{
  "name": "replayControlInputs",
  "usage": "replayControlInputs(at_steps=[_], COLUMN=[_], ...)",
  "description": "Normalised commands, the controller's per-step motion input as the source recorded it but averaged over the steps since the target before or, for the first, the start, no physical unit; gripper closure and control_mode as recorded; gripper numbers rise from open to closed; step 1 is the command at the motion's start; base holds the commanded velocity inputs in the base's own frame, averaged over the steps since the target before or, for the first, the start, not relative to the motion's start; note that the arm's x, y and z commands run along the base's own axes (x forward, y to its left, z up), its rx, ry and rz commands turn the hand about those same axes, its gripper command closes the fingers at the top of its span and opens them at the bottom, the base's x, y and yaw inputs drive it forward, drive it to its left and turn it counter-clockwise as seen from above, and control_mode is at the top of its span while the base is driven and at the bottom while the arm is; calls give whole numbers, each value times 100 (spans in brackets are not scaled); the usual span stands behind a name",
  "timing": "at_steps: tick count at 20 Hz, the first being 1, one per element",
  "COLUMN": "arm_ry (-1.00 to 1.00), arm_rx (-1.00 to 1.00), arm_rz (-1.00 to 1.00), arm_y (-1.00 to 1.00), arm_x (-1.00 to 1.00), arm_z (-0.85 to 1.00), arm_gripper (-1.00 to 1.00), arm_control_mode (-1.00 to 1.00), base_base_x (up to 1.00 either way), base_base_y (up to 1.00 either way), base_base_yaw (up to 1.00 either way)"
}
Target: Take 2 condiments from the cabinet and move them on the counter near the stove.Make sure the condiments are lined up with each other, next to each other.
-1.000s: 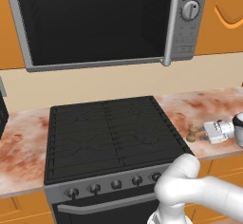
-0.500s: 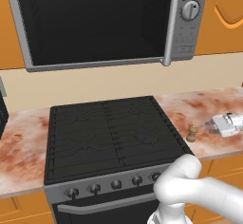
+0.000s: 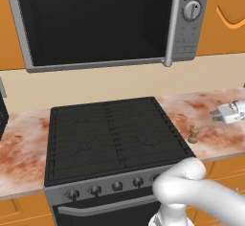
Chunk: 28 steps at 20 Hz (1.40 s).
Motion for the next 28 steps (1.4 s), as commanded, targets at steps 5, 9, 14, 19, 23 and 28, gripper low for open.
replayControlInputs(at_steps=[5, 9, 14, 19, 23, 28], arm_ry=[12, 17, 18, 20, 21, 9], arm_rx=[-16, -16, -16, -17, -16, -14], arm_rz=[-32, -35, -31, -26, -21, -9], arm_y=[84, 68, 52, 44, 41, 42], arm_x=[-20, -31, -50, -40, -24, -6], arm_z=[57, 63, 52, 56, 47, 6], arm_gripper=[-100, -100, -100, -100, -100, -100], arm_control_mode=[-100, -100, -100, -100, -100, -100], base_base_x=[0, 0, 0, 0, 0, 0], base_base_y=[0, 0, 0, 0, 0, 0], base_base_yaw=[0, 0, 0, 0, 0, 0])
